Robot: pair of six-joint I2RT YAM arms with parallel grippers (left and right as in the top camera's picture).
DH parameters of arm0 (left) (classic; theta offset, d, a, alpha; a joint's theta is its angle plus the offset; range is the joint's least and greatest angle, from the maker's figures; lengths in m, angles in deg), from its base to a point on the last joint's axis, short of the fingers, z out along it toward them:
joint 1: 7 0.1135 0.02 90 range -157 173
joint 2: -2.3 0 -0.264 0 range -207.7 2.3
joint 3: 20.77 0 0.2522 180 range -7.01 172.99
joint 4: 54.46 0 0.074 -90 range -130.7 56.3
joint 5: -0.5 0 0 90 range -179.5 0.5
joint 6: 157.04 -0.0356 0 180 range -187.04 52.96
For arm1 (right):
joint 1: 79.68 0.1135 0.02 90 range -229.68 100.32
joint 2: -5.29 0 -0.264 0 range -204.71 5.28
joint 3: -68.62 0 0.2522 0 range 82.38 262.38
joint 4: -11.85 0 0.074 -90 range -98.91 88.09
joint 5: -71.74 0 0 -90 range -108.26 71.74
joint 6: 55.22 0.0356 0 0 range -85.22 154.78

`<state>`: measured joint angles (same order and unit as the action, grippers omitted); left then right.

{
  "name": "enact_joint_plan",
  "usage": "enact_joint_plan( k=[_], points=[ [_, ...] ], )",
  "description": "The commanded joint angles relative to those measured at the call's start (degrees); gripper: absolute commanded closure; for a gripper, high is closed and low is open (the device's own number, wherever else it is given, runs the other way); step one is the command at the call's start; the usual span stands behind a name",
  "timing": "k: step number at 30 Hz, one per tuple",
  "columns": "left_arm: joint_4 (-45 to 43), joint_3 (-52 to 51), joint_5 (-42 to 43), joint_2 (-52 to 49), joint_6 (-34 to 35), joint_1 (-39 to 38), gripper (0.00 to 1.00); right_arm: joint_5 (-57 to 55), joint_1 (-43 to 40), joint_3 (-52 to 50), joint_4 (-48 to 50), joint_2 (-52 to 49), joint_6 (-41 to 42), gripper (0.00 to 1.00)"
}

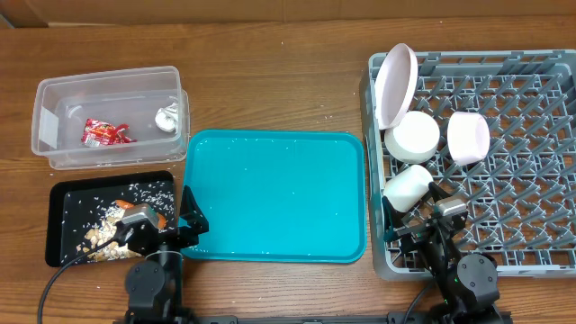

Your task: Sort waste into correct bins and load items into the dishwasher

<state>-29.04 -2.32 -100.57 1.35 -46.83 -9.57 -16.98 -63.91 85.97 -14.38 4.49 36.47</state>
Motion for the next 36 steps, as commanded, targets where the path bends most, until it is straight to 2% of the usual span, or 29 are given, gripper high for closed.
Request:
enact_joint_plan(
  k=[1,36],
  points=[
    [-3.10,-2.19,0.63,0.76,2.54,0.35,0.00,0.31,-0.15,0.00,0.46,0.61,-0.02,0.00],
    [-4.00,-2.49,0.59,0.70,2.54,0.35,0.00,0.31,-0.15,0.00,0.46,0.61,-0.02,0.00]
  ],
)
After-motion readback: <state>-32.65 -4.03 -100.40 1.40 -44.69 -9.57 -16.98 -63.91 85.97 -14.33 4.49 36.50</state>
